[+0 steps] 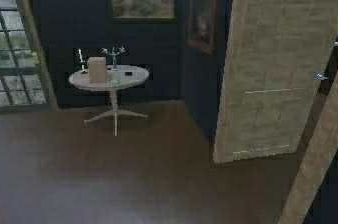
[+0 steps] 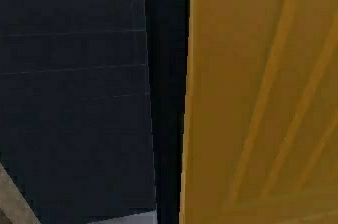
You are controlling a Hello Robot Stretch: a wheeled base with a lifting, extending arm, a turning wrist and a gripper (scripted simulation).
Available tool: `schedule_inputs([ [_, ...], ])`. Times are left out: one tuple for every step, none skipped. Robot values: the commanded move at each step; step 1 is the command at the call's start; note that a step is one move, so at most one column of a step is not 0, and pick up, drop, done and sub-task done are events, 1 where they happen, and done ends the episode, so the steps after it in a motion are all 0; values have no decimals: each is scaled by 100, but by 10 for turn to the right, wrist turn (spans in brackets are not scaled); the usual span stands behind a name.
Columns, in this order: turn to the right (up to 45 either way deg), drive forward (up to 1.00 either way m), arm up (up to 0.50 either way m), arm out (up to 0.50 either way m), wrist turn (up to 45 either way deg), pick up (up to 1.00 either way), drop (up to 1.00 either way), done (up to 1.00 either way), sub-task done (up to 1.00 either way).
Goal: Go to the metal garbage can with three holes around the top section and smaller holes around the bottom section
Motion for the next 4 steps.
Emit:
schedule_inputs([
  [210,0,0,0,0,0,0,0,0],
  [0,100,0,0,0,0,0,0,0],
  [120,0,0,0,0,0,0,0,0],
  [0,25,0,0,0,0,0,0,0],
])
